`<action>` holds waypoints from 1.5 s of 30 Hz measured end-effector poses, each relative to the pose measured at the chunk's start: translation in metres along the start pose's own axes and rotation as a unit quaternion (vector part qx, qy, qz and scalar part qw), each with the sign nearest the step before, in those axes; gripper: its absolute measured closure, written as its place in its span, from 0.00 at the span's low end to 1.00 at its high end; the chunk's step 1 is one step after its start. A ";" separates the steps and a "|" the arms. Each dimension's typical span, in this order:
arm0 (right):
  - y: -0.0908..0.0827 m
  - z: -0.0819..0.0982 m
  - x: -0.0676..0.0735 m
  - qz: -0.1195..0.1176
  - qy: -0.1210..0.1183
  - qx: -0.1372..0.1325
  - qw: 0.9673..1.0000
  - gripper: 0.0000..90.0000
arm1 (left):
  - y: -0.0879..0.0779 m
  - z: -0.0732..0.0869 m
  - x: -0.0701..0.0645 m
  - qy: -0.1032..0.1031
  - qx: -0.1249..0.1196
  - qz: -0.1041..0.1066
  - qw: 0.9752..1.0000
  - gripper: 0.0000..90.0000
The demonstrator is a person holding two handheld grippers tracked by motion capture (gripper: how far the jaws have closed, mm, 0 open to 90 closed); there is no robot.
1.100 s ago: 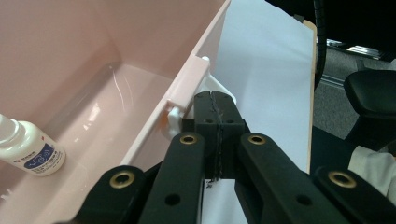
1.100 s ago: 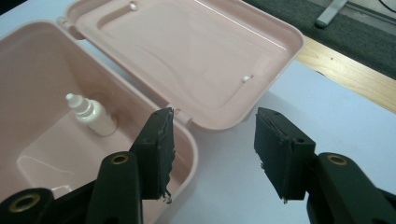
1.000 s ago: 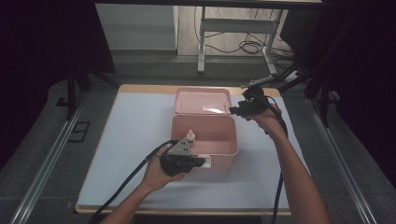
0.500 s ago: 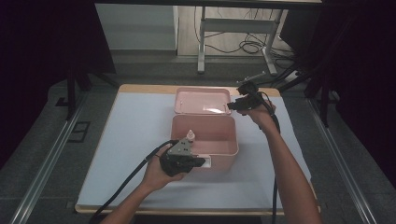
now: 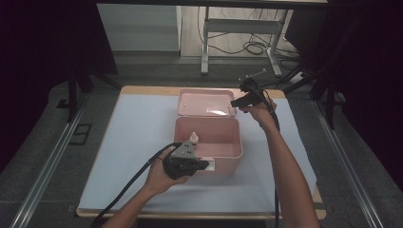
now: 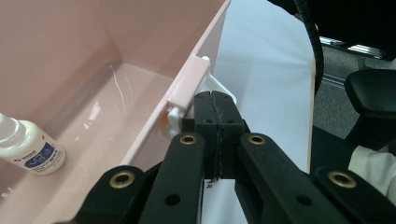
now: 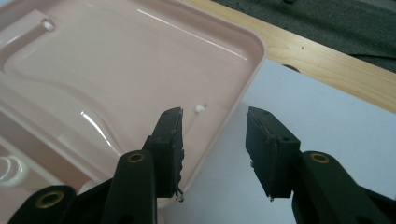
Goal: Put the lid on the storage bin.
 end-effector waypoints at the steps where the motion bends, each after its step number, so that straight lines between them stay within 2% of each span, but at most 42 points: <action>1: 0.001 -0.001 -0.001 -0.001 0.001 -0.001 1.000 0.62 | 0.000 0.000 0.000 0.000 0.000 0.000 1.000 1.00; 13: 0.011 -0.007 -0.010 0.008 0.018 0.002 1.000 0.63 | 0.000 0.000 0.000 -0.001 -0.001 0.001 1.000 1.00; 24: 0.021 -0.012 -0.014 0.014 0.023 0.004 1.000 0.63 | 0.000 0.000 0.000 0.000 -0.001 -0.001 1.000 1.00; 36: 0.033 -0.011 -0.021 0.016 0.036 0.011 0.999 0.64 | 0.000 0.000 0.000 0.000 -0.002 0.000 1.000 1.00; 45: 0.043 -0.012 -0.022 0.012 0.047 0.027 0.998 0.68 | 0.000 0.000 0.000 0.001 -0.002 -0.001 1.000 1.00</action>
Point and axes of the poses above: each handheld gripper's, and its own axes: y roughly forward along the jaws, z roughly out of its underside, x roughly to its left, the point moved 10 cm from there along y, roughly forward along the jaws, and after that the axes turned 7 degrees about -z, right-handed, at the moved point
